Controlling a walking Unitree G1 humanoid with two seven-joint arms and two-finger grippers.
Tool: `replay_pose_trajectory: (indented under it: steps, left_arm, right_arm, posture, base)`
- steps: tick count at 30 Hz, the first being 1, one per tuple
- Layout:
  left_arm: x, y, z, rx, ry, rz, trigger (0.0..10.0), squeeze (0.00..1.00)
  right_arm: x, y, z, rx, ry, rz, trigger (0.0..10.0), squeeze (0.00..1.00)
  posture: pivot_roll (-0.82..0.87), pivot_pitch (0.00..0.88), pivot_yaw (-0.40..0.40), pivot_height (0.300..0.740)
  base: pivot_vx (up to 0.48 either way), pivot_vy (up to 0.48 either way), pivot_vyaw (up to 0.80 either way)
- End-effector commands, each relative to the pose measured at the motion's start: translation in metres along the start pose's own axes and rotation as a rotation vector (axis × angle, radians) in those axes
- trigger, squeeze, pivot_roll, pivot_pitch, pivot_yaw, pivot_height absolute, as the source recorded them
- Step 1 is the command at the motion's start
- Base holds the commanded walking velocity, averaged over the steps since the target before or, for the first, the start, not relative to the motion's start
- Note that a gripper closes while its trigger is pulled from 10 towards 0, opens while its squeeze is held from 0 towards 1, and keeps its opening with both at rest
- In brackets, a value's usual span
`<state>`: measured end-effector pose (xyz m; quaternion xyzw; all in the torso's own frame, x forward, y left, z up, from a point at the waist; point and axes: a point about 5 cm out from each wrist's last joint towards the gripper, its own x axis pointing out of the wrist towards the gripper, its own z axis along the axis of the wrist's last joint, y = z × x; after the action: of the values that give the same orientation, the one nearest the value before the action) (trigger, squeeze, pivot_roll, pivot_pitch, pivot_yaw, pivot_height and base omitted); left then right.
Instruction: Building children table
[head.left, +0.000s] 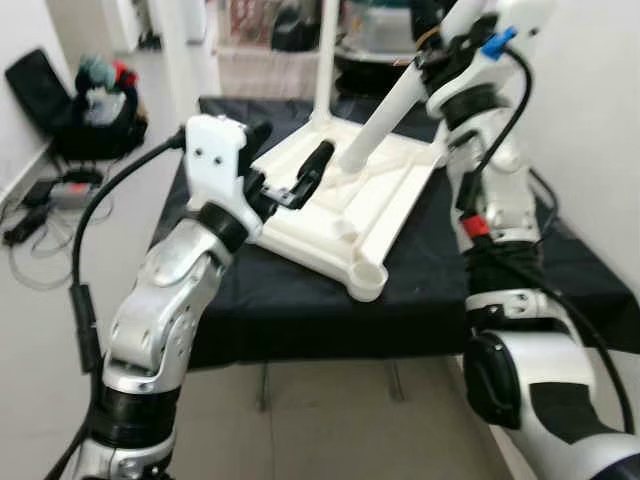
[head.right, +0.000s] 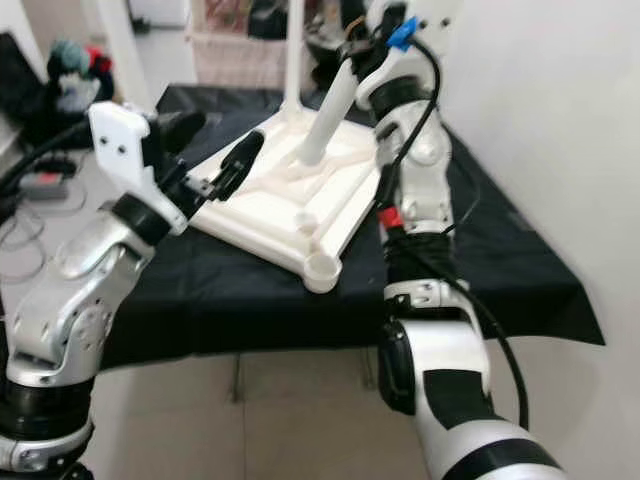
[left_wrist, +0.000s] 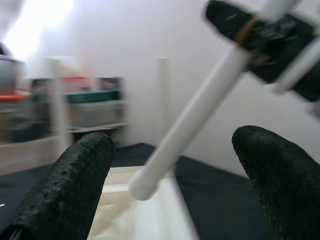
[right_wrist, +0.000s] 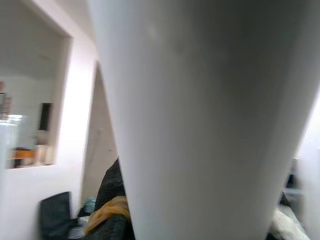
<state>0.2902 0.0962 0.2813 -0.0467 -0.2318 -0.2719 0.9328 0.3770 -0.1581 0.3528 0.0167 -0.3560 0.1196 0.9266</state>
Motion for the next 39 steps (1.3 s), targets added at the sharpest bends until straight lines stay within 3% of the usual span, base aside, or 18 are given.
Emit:
replay_pose_trajectory:
  steps: [1, 19, 21, 24, 27, 35, 39]
  left_arm:
    - [0.001, 0.002, 0.002, 0.025, -0.005, -0.002, 10.0, 0.0]
    - [0.005, -0.001, -0.001, 0.041, -0.001, -0.031, 10.0, 0.0]
    - [0.006, -0.003, -0.003, 0.088, 0.015, -0.054, 10.0, 0.0]
    - [0.007, -0.007, -0.011, 0.239, 0.064, -0.107, 10.0, 0.0]
    - [0.01, -0.002, -0.015, 0.312, 0.088, -0.091, 10.0, 0.0]
    - [0.017, 0.003, -0.016, 0.338, 0.089, -0.075, 10.0, 0.0]
    - [0.03, 0.006, -0.016, 0.331, 0.073, -0.073, 10.0, 0.0]
  right_arm:
    - [0.003, 0.005, 0.004, 0.029, -0.02, 0.016, 10.0, 0.0]
    - [0.0, 0.014, 0.002, 0.029, -0.005, 0.05, 10.0, 0.0]
    - [0.0, 0.014, 0.003, 0.027, -0.004, 0.057, 10.0, 0.0]
    - [0.0, 0.013, 0.005, 0.024, 0.005, 0.094, 10.0, 0.0]
    - [-0.001, 0.011, 0.009, 0.01, 0.019, 0.161, 10.0, 0.0]
    - [-0.004, 0.006, 0.015, -0.008, 0.027, 0.217, 10.0, 0.0]
    - [-0.011, 0.011, 0.03, -0.009, -0.002, 0.315, 10.0, 0.0]
  posture:
    - [-0.03, 0.0, -0.076, 0.74]
    - [-0.03, 0.0, -0.068, 0.74]
    - [-0.04, 0.0, -0.067, 0.74]
    - [-0.05, 0.0, -0.065, 0.74]
    - [-0.05, 0.0, -0.061, 0.74]
    - [-0.06, 0.0, -0.058, 0.74]
    - [-0.08, 0.0, -0.04, 0.74]
  base:
    - [0.326, 0.0, 0.0]
    - [0.334, 0.0, 0.0]
    - [0.307, 0.0, 0.0]
    - [0.087, 0.0, 0.0]
    - [0.0, 0.0, 0.0]
    - [0.0, 0.0, 0.0]
    - [0.0, 0.0, 0.0]
